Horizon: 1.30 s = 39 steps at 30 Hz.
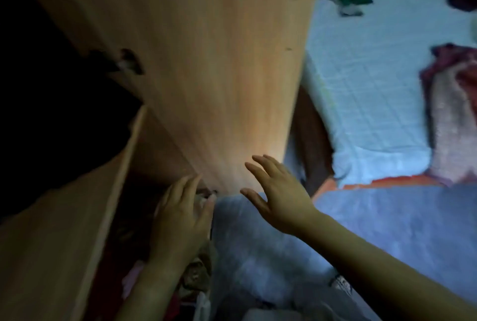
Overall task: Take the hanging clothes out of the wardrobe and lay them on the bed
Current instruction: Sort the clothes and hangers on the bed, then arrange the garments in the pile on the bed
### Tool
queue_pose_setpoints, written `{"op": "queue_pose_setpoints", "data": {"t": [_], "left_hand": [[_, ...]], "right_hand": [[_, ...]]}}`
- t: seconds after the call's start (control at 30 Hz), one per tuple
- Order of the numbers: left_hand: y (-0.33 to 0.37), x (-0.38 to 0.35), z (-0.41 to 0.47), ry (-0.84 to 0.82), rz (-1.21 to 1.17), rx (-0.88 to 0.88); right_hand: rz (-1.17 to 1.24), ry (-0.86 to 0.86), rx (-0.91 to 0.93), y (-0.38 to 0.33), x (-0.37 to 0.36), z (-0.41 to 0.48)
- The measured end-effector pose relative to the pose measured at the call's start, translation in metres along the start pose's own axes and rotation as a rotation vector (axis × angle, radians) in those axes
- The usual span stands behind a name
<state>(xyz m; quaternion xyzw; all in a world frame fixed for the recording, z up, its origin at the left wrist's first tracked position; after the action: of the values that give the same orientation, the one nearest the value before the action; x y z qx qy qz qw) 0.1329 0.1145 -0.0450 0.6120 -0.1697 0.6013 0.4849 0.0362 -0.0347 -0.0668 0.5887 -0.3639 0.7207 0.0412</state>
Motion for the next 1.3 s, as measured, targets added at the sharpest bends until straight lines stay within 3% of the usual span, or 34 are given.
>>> {"op": "queue_pose_setpoints", "data": {"t": [0.2, 0.4, 0.63, 0.8, 1.3], "left_hand": [[0.178, -0.128, 0.070, -0.245, -0.184, -0.278], [0.418, -0.260, 0.123, -0.395, -0.331, -0.717], [0.621, -0.336, 0.164, -0.508, -0.434, -1.006], [0.673, -0.391, 0.238, -0.515, -0.403, -1.019], [0.806, -0.534, 0.542, -0.458, -0.282, -0.792]], "right_hand": [[0.038, 0.111, -0.330, 0.198, 0.085, -0.069], [-0.053, 0.326, -0.706, 0.392, 0.200, -0.159], [-0.049, 0.410, -1.050, 0.539, 0.279, -0.224], [-0.012, 0.419, -1.067, 0.631, 0.314, -0.174], [-0.049, 0.328, -0.797, 0.906, 0.469, 0.052]]}}
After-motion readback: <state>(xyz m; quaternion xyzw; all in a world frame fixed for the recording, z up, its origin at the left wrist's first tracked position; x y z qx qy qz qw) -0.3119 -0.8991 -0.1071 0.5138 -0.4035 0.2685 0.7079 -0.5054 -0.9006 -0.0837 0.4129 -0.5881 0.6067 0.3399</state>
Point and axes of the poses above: each hand's wrist, its own z-axis towards the middle knuckle, its own x-axis out of the back of the hand, y = z × x, the point moved 8 cm from there along z, towards the middle knuckle, and after that the axes turned 14 degrees about -x, right-handed, at the moved point
